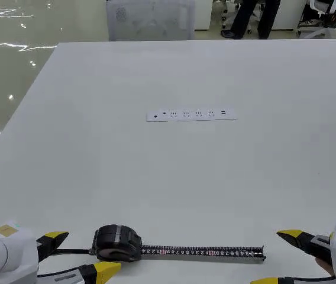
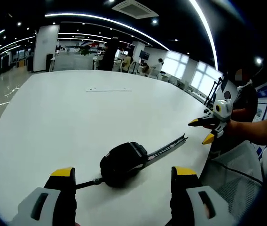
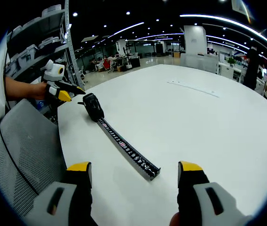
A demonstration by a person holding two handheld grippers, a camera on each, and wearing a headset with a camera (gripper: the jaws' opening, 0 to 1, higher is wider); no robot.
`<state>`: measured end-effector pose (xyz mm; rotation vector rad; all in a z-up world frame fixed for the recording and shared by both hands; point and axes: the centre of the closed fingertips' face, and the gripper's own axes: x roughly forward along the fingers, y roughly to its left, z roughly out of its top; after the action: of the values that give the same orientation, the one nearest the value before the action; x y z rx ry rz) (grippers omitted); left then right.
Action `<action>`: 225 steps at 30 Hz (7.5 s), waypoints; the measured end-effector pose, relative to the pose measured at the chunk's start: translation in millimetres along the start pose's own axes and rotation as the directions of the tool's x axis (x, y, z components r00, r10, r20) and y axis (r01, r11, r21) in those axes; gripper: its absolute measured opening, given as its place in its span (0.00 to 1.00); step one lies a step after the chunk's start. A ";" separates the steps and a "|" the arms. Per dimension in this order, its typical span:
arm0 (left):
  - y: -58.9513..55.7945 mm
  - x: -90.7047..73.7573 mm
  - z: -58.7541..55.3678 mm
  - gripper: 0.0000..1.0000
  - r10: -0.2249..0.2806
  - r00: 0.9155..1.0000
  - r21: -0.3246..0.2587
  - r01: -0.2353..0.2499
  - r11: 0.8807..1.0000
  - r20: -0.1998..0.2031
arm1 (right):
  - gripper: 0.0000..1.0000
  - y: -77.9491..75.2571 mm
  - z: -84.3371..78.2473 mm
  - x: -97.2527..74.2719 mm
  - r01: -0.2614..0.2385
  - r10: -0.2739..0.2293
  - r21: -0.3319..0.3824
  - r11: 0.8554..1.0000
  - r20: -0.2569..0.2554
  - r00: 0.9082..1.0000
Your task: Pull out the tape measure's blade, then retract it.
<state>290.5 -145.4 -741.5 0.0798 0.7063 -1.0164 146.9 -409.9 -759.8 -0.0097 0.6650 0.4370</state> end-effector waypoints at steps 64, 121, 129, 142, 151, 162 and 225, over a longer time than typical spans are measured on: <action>-17.7 55.6 4.0 0.78 0.262 0.964 -0.161 -0.253 0.954 0.036 | 0.75 -13.5 3.7 2.2 -0.008 0.005 0.044 0.999 0.064 0.998; 2.5 61.5 -17.8 0.63 0.377 0.926 -0.190 -0.373 0.908 -0.015 | 0.69 -11.8 0.4 18.5 -0.049 0.047 0.041 0.998 0.057 0.997; 1.4 59.6 -17.8 0.62 0.369 0.929 -0.193 -0.364 0.911 -0.008 | 0.68 -12.0 -0.6 19.1 -0.050 0.048 0.040 0.998 0.055 0.997; 1.8 60.3 -17.4 0.61 0.370 0.929 -0.199 -0.367 0.909 -0.022 | 0.68 -12.1 -1.7 19.8 -0.052 0.050 0.033 0.998 0.050 0.997; 1.8 60.2 -18.7 0.61 0.368 0.929 -0.201 -0.368 0.908 -0.039 | 0.58 -10.8 -13.7 24.6 -0.085 0.085 -0.033 0.996 0.016 0.996; 1.9 59.9 -18.9 0.61 0.368 0.929 -0.202 -0.369 0.907 -0.043 | 0.40 -19.5 -26.6 32.4 -0.130 0.126 -0.125 0.984 -0.038 0.991; 2.3 60.2 -20.8 0.58 0.375 0.924 -0.204 -0.383 0.901 -0.078 | 0.13 -20.8 -29.0 40.9 -0.205 0.208 -0.241 0.948 -0.017 0.978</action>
<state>301.6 -181.5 -792.8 0.0443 0.7950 -0.5608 166.5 -417.1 -809.9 -0.1707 0.6026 0.7188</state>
